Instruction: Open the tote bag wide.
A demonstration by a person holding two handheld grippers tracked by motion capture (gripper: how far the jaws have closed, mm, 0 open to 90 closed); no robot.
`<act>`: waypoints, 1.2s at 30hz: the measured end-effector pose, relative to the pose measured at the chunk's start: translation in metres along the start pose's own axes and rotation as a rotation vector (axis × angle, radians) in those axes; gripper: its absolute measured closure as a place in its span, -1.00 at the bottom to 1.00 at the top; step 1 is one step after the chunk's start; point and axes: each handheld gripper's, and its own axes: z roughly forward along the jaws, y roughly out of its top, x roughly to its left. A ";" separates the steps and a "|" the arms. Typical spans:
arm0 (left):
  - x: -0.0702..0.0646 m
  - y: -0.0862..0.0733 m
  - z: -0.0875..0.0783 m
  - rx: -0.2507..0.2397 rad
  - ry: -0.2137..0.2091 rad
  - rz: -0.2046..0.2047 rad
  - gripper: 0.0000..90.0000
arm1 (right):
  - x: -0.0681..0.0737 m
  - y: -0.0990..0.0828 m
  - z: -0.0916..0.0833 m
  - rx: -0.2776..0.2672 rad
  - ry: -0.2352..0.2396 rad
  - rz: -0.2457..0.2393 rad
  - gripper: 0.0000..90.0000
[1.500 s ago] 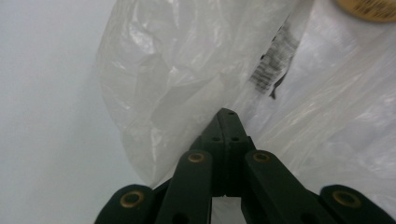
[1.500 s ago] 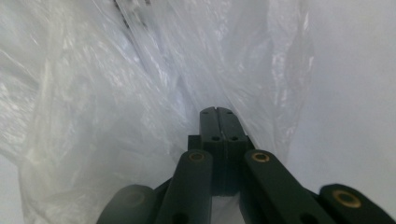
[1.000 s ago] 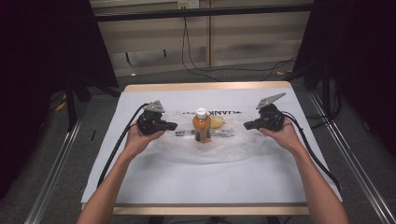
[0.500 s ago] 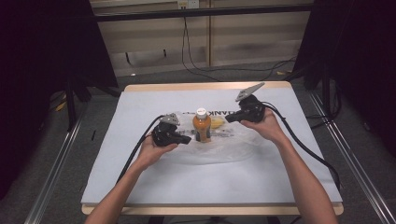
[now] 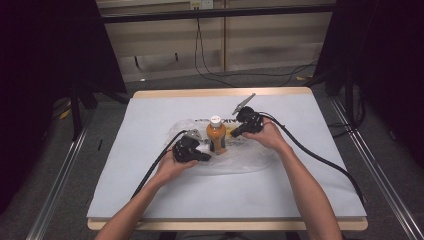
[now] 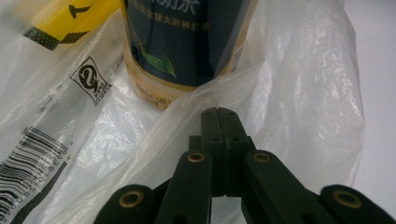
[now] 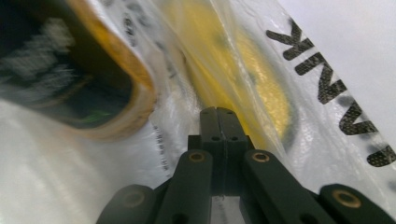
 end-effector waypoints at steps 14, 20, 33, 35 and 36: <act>-0.021 -0.014 -0.008 0.000 -0.046 0.043 1.00 | -0.022 0.008 0.021 -0.011 -0.152 0.101 1.00; -0.023 -0.017 -0.010 0.002 -0.061 0.045 1.00 | -0.029 0.008 0.022 -0.031 -0.209 0.141 1.00; -0.029 -0.029 -0.019 -0.030 -0.097 0.042 1.00 | -0.019 0.010 0.014 -0.086 -0.187 0.121 1.00; -0.028 -0.029 -0.021 -0.055 -0.105 0.018 1.00 | -0.018 0.011 0.007 -0.121 -0.170 0.115 1.00; -0.029 -0.029 -0.023 -0.065 -0.101 0.022 1.00 | -0.016 0.012 0.002 -0.145 -0.163 0.116 1.00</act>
